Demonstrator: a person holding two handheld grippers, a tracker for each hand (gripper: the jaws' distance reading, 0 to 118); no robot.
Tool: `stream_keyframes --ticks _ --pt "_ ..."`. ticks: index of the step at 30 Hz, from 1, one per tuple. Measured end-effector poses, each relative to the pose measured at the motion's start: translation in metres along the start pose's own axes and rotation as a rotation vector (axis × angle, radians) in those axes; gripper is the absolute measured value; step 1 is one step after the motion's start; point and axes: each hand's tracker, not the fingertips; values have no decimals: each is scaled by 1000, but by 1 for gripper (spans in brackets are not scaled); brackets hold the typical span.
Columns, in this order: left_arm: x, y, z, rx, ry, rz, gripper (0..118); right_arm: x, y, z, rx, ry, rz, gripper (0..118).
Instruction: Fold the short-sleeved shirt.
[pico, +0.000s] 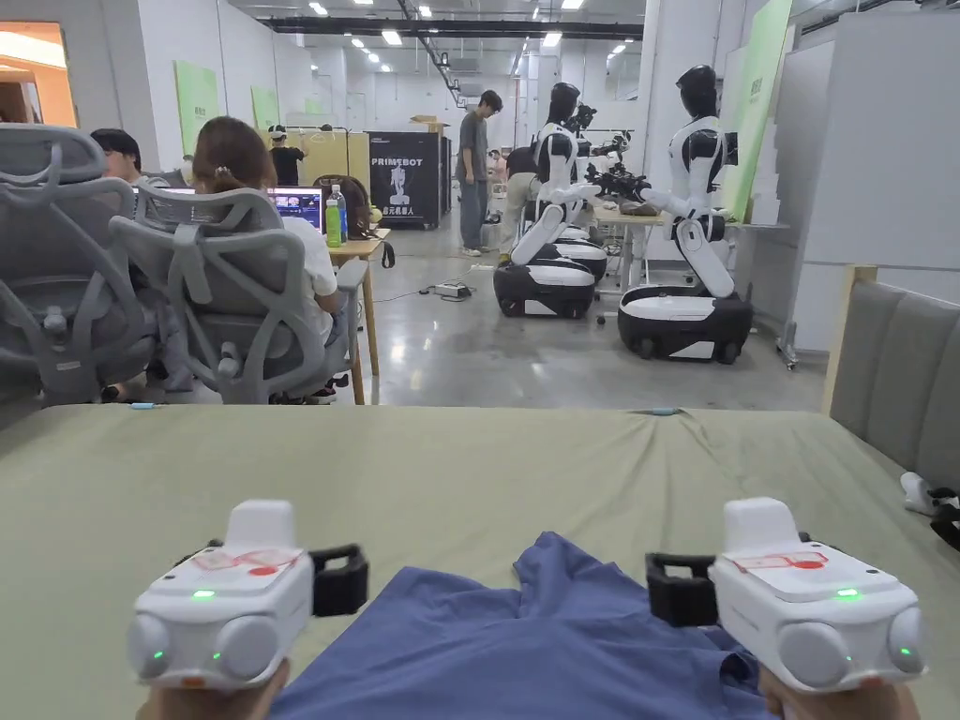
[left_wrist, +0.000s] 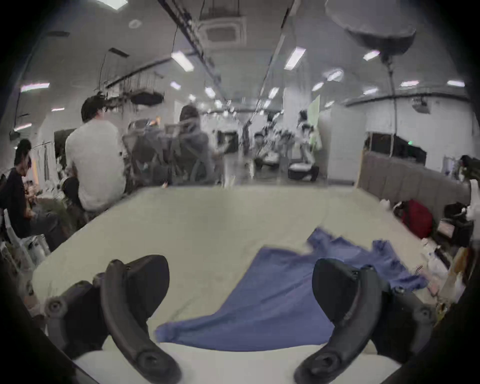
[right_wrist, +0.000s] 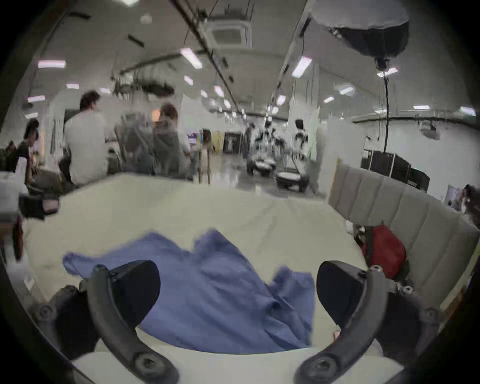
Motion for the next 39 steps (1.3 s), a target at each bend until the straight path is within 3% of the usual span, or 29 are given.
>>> stream_keyframes --ticks 1,2,4,5,7,12,16,19,20,22,23,24,26,29,30,31,32,33,34,35,39 --pt "9 2 2 17 -24 -4 97 -9 2 1 8 18 -20 112" --pt "16 4 4 25 -27 -13 75 -17 4 1 2 36 -39 90" --pt "24 6 5 28 -28 -31 17 -27 3 1 6 56 -43 24" --pt "24 4 2 22 -32 -39 4 -33 3 0 6 54 -33 15" --pt "21 5 -2 -13 -35 -69 0 -40 1 -3 16 36 5 4" --pt "-23 11 -26 -227 -34 -111 0 -48 0 -13 -13 81 27 0" --pt "-91 -3 -69 -570 6 -52 0 -54 -4 -26 -33 98 27 0" --pt "-131 -25 -88 -698 -8 66 0 -61 -9 -36 -53 111 30 0" --pt "-140 -30 -92 -699 -7 111 22 -63 -11 -41 -60 117 30 0" --pt "-155 -45 -102 -694 22 160 93 -68 -16 -51 -78 124 35 0" --pt "-157 -50 -105 -707 41 169 117 -69 -17 -53 -85 127 36 0" --pt "-160 -57 -110 -716 39 164 115 -71 -19 -57 -96 131 37 0" --pt "-159 -67 -118 -746 22 161 94 -74 -23 -63 -110 139 39 0" --pt "-156 -91 -131 -824 58 122 90 -75 -29 -71 -128 144 41 0" --pt "-156 -98 -135 -841 71 107 84 -74 -30 -73 -134 146 39 0" --pt "-156 -107 -139 -871 79 101 61 -73 -31 -74 -139 146 36 0" --pt "-156 -113 -141 -915 63 90 31 -71 -33 -75 -146 145 30 0" --pt "-155 -119 -141 -941 49 70 28 -68 -34 -77 -155 144 21 0" --pt "-153 -115 -137 -892 59 28 12 -64 -35 -79 -166 145 10 0" --pt "-151 -108 -133 -883 51 43 3 -59 -36 -81 -171 144 5 0" --pt "-142 -81 -109 -723 16 -2 1 -32 -33 -95 -194 116 11 0"
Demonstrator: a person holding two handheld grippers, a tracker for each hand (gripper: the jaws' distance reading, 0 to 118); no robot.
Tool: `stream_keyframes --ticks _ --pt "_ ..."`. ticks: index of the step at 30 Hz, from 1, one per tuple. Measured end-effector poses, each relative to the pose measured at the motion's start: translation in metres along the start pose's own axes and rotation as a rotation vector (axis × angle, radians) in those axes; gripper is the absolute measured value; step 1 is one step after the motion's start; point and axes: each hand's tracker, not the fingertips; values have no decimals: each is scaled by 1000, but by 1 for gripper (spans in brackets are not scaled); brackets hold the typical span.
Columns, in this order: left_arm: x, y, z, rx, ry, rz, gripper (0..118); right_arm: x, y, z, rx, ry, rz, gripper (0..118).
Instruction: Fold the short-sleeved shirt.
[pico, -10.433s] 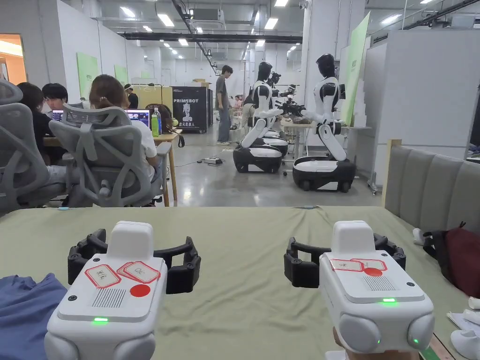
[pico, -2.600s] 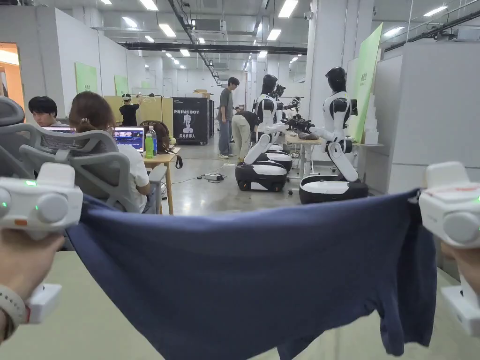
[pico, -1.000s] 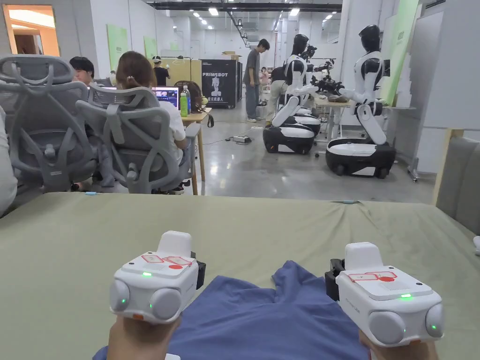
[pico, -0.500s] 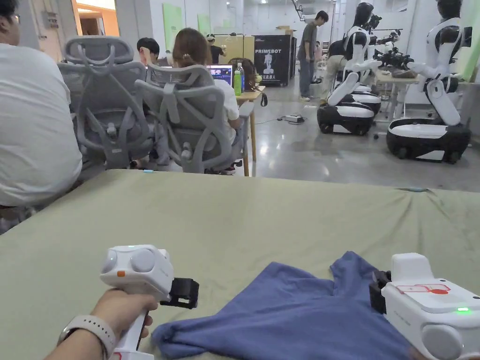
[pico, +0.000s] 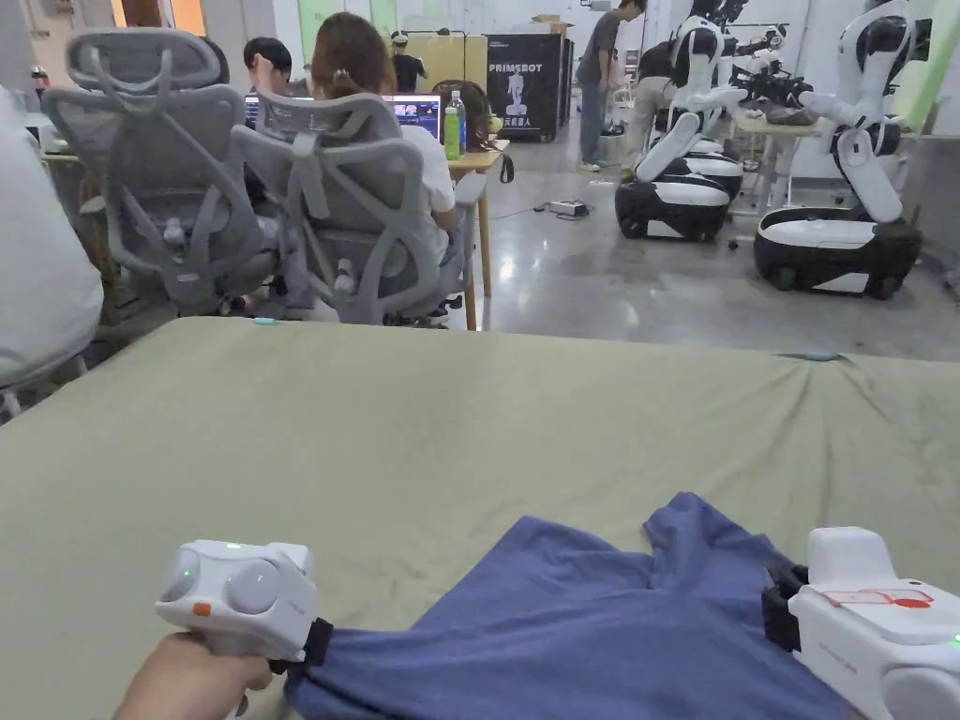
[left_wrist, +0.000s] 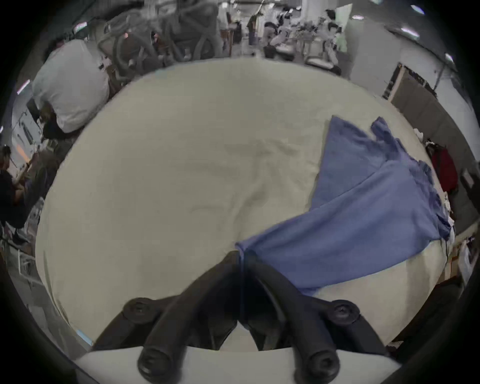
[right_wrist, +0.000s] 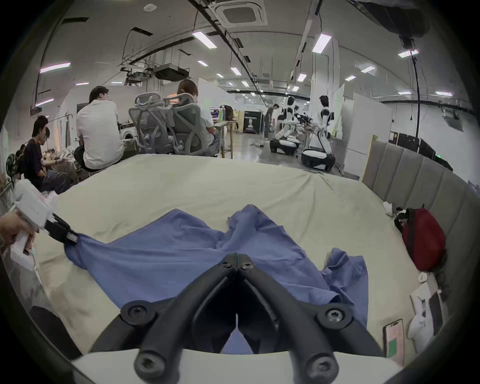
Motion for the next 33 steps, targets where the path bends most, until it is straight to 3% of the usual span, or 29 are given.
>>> stream_keyframes --ticks 7,11,12,13,14,15,16,19,20,22,23,27,30,33 --pt "15 -5 35 99 -32 -9 1 88 34 -71 -188 -118 1 0" --pt "20 -7 33 110 -6 -22 1 114 43 -131 -314 -17 -42 2" --pt "21 -8 32 110 -6 -27 1 118 43 -147 -347 16 -57 16" --pt "23 -9 32 104 -1 -36 1 120 43 -163 -379 29 -70 44" --pt "24 -9 31 101 9 -48 1 121 41 -178 -400 36 -58 88" --pt "25 -9 30 100 17 -56 1 121 38 -191 -417 31 -50 110" --pt "25 -9 30 97 20 -58 1 122 33 -203 -429 12 -40 116" --pt "20 -7 24 85 28 -65 1 128 17 -223 -450 -29 -49 100" --pt "20 -7 23 81 33 -71 1 129 9 -227 -496 -25 -74 82" --pt "17 -5 19 76 38 -80 1 131 0 -225 -539 -5 -93 14" --pt "16 -4 19 79 36 -79 1 130 -2 -217 -494 -14 -86 4" --pt "19 5 20 100 31 -85 1 121 15 -172 -318 11 -120 4" --pt "23 14 22 148 22 -75 1 111 39 -131 -197 -1 -94 4" --pt "31 31 26 219 53 -67 0 96 68 -88 -92 -46 -15 4"
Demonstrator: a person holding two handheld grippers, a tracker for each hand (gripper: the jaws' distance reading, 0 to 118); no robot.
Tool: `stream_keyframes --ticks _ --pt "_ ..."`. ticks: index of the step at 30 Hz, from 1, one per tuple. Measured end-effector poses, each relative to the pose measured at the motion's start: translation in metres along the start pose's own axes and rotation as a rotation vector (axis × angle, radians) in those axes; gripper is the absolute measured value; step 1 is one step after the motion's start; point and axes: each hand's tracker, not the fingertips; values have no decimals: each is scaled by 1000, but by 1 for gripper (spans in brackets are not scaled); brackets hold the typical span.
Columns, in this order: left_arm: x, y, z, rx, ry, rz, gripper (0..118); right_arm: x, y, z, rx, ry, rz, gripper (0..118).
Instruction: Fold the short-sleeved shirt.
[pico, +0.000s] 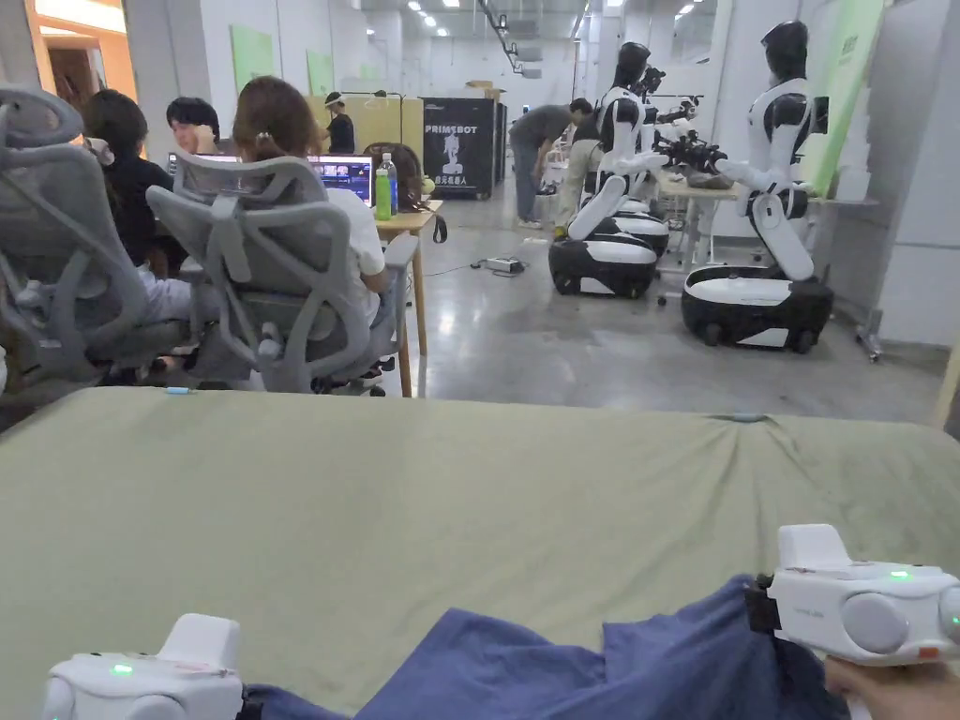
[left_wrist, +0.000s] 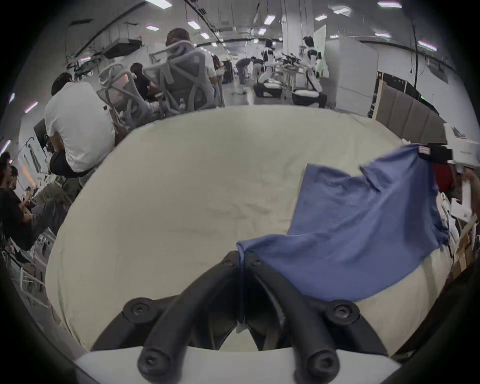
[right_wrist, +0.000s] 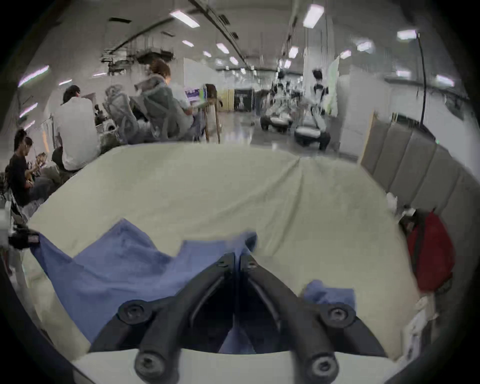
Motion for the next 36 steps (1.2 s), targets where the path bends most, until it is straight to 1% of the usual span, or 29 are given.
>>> stream_keyframes --ticks 2,4,5,7,10,11,13,14,15,18,23,25,28,30,34,36 --pt "6 16 3 54 10 12 0 -7 16 30 67 -42 61 4" --pt "11 37 6 101 52 0 0 -13 32 54 137 -102 118 4" --pt "15 47 11 141 64 -5 0 -13 41 66 167 -125 120 4" --pt "18 71 20 217 90 9 0 -8 60 86 217 -153 90 4" --pt "20 113 40 340 146 16 0 1 90 115 297 -226 76 4" --pt "19 126 46 371 157 18 0 6 101 122 316 -256 78 4" --pt "18 158 62 408 181 10 0 13 125 136 348 -330 126 4" --pt "18 171 68 421 191 -5 0 17 135 142 365 -359 135 4" --pt "17 185 76 449 215 -20 0 24 147 148 385 -373 125 4" --pt "17 224 98 515 246 -31 0 40 181 165 452 -380 75 4" --pt "22 288 123 603 310 -44 0 58 242 178 538 -334 -9 4" --pt "23 312 131 634 336 -58 0 59 265 179 562 -337 -13 4" --pt "17 344 144 675 335 -22 0 59 294 181 614 -359 1 4" --pt "11 362 149 689 342 -17 0 59 309 184 633 -346 -9 4" --pt "1 381 159 731 361 -12 0 56 325 186 674 -337 -16 4" --pt "-1 379 159 734 359 -8 0 50 321 185 679 -333 -17 4"
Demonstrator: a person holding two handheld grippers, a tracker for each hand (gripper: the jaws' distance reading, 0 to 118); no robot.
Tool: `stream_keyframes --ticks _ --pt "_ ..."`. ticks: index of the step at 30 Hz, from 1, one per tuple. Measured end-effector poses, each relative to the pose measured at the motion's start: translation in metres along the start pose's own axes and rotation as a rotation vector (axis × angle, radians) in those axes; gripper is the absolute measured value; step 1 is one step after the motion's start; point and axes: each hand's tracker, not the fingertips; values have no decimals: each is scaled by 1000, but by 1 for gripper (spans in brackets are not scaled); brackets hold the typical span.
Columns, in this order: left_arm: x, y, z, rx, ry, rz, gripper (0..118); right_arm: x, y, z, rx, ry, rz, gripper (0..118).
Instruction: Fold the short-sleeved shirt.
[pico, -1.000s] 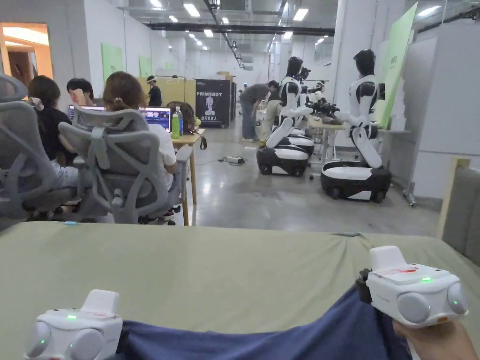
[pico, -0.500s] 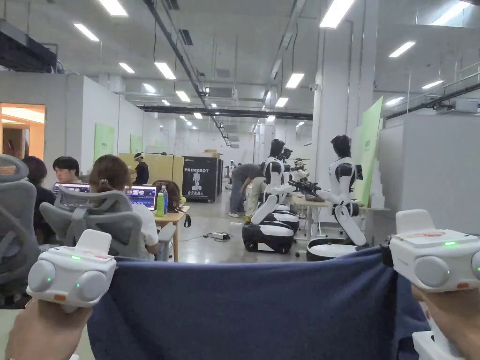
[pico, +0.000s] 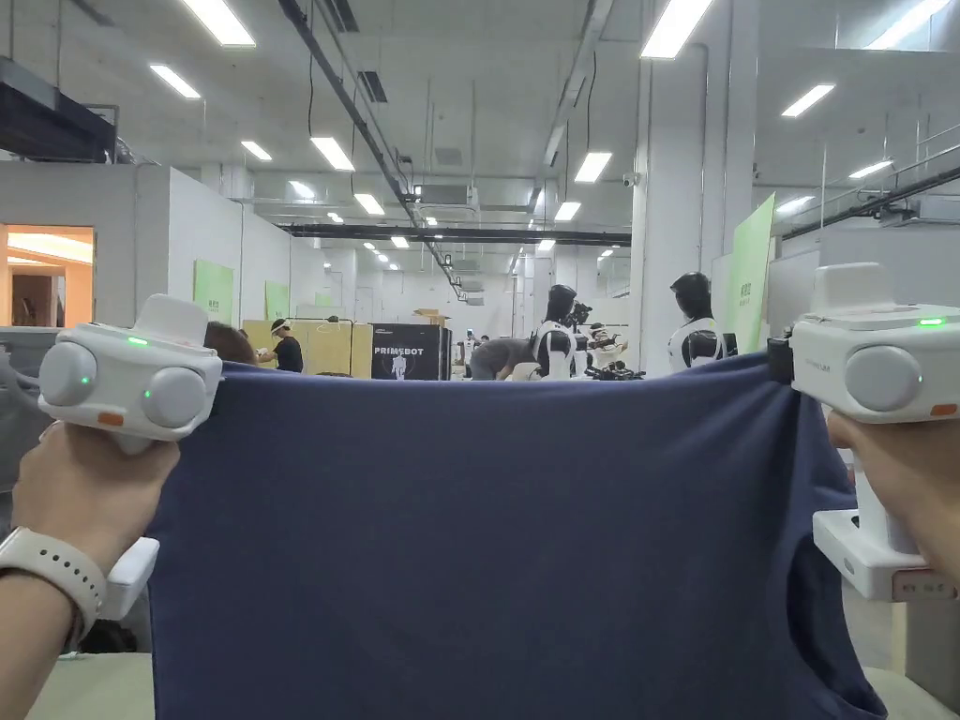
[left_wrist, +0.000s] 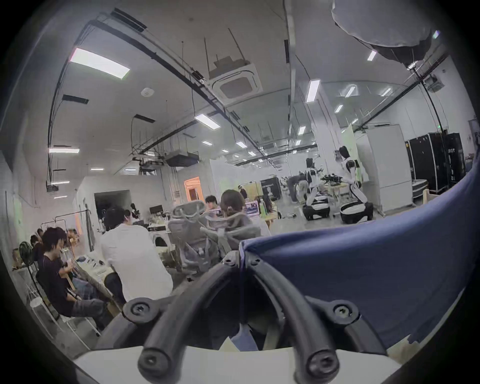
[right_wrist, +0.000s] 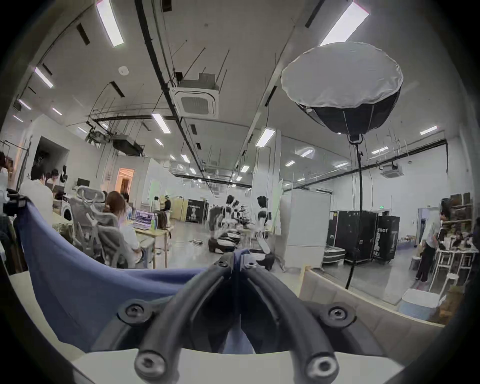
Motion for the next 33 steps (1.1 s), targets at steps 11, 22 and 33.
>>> stream_keyframes --ticks 11,22,33 --pt "10 -134 15 -205 -61 40 0 -3 -112 26 -163 63 -43 4" --pt "1 -253 151 -407 -198 -22 0 5 -215 170 -415 158 105 4" --pt "-4 -459 246 -813 -242 3 0 -6 -425 281 -813 242 116 4"
